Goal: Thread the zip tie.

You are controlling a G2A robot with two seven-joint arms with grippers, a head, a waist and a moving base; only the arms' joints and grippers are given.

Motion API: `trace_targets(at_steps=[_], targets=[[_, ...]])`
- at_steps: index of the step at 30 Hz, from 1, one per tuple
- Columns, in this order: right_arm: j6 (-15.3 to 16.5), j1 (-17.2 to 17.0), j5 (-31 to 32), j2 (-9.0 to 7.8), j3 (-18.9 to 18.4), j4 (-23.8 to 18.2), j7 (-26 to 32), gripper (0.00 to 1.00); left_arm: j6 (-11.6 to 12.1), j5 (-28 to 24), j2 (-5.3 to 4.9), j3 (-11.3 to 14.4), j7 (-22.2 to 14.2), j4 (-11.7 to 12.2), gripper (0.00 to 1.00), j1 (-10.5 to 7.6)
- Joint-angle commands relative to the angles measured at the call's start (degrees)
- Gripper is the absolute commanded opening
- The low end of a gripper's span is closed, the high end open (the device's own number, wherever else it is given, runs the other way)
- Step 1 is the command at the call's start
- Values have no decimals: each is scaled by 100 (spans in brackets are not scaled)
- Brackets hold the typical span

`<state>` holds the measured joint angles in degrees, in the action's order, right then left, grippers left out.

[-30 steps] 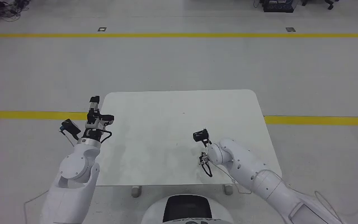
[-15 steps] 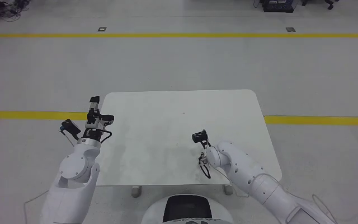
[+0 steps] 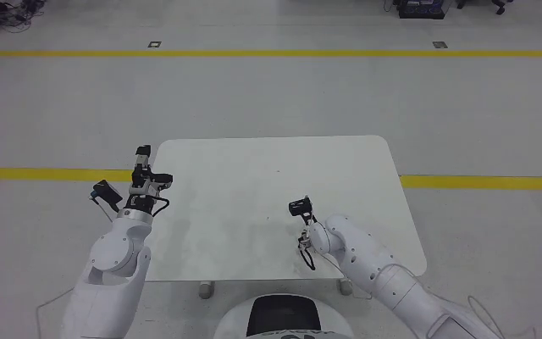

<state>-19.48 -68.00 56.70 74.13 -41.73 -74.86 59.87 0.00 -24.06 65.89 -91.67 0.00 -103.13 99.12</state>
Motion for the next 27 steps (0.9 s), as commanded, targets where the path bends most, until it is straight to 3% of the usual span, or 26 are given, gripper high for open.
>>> trace_targets(at_steps=[1,6,17,20,24,27], targets=[[0,-6,23,21,-18,24,-3,13,0,0,0,0,0,0,100,0],[0,-35,83,76,-81,86,-6,0,0,0,0,0,0,0,100,0],[0,-271,389,53,-440,-238,110,0,0,0,0,0,0,0,100,0],[0,-375,483,46,-535,-348,133,15,0,0,0,0,0,0,100,0],[0,-479,542,57,-609,-411,122,20,0,0,0,0,0,0,100,0],[0,-517,567,74,-636,-425,104,18,0,0,0,0,0,0,100,0]])
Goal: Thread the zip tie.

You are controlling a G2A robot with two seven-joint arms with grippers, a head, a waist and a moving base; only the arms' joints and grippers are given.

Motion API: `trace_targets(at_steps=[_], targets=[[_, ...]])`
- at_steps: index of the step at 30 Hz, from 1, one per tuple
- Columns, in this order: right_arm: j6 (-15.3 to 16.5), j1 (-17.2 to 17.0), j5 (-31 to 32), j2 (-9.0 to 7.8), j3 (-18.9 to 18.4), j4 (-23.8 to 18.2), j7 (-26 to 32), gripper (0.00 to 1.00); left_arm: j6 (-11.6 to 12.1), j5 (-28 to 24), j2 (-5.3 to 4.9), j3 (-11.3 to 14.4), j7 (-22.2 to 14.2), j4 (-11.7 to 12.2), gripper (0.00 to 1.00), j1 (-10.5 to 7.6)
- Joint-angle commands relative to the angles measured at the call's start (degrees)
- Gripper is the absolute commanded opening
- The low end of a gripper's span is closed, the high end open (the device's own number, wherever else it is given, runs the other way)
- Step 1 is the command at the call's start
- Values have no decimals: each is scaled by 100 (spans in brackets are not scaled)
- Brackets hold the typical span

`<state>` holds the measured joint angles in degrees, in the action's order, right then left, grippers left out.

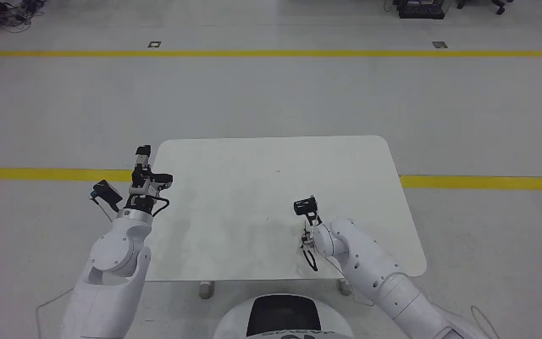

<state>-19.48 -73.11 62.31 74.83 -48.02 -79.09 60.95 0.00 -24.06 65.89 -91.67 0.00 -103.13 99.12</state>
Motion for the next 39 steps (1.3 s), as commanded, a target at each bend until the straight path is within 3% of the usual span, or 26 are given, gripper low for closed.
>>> trace_targets(at_steps=[1,15,39], targets=[[0,-14,13,10,-13,-2,-9,17,0,0,0,0,0,0,100,0],[45,-45,30,85,-10,35,-150,14,0,0,0,0,0,0,100,0],[255,216,-104,251,143,579,-285,24,0,0,0,0,0,0,100,0]])
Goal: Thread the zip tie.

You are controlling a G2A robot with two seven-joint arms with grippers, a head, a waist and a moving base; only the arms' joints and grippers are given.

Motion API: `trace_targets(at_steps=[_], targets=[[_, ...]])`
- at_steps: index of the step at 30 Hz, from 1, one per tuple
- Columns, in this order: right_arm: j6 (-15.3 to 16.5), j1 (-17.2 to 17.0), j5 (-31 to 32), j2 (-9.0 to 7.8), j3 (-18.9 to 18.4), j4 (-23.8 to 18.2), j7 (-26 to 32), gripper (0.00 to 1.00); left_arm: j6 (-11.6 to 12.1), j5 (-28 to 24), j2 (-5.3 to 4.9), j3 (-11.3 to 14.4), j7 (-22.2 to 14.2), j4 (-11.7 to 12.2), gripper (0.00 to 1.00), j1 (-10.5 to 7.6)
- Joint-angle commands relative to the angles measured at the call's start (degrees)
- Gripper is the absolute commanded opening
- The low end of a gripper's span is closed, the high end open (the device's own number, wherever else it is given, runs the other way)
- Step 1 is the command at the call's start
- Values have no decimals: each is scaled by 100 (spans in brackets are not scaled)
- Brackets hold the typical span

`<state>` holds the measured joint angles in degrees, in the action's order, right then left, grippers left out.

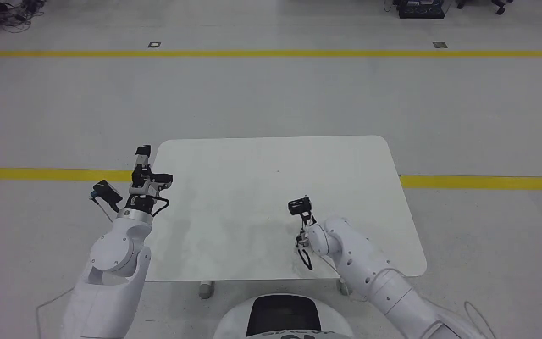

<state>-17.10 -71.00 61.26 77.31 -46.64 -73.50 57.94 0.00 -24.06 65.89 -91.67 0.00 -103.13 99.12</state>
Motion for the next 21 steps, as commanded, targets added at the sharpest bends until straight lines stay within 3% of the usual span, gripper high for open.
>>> trace_targets(at_steps=[1,9,21], targets=[[33,18,-4,8,9,47,26,24,0,0,0,0,0,0,100,0],[-2,92,31,54,59,200,127,22,0,0,0,0,0,0,100,0],[-71,-49,180,20,-85,-37,182,0,0,0,0,0,0,0,100,0]])
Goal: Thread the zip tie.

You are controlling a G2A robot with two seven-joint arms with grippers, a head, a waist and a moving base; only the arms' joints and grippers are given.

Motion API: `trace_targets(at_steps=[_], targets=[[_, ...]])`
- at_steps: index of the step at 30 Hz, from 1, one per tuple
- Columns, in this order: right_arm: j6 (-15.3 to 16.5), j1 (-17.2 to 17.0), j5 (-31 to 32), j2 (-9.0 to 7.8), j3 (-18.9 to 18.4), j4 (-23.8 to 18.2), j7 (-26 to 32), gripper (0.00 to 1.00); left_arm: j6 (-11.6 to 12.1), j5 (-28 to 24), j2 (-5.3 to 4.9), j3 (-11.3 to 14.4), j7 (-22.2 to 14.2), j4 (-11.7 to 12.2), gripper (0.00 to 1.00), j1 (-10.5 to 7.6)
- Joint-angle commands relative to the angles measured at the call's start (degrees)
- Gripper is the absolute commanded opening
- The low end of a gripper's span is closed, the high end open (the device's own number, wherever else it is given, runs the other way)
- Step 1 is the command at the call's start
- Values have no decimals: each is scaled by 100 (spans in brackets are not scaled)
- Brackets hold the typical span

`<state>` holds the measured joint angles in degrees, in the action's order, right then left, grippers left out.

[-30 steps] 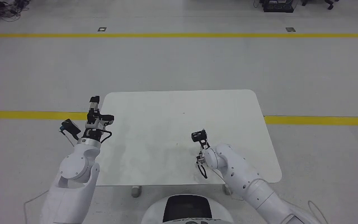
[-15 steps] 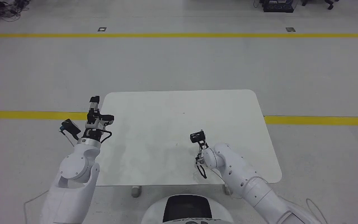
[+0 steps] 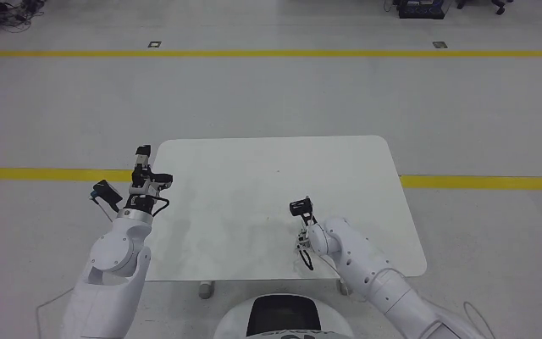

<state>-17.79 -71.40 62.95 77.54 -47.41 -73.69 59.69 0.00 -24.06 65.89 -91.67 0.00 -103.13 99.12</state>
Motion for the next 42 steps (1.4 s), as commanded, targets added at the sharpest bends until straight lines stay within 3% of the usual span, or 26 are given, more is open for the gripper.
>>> trace_targets(at_steps=[1,10,19,25,29,40,42], targets=[[-11,-29,37,-8,-23,-55,20,0,0,0,0,0,0,0,100,0],[-58,-223,265,-70,-175,-479,162,0,0,0,0,0,0,0,100,0],[21,-676,371,-216,-642,-1297,200,0,0,0,0,0,0,0,100,0],[329,-1037,25,-321,-1132,-1877,69,0,0,0,0,0,0,0,100,0],[793,-1267,-430,-403,-1528,-2406,114,0,0,0,0,0,0,0,100,0],[857,-1296,-490,-418,-1599,-2461,142,0,0,0,0,0,0,0,100,0],[872,-1299,-510,-412,-1600,-2427,-148,0,0,0,0,0,0,0,100,0]])
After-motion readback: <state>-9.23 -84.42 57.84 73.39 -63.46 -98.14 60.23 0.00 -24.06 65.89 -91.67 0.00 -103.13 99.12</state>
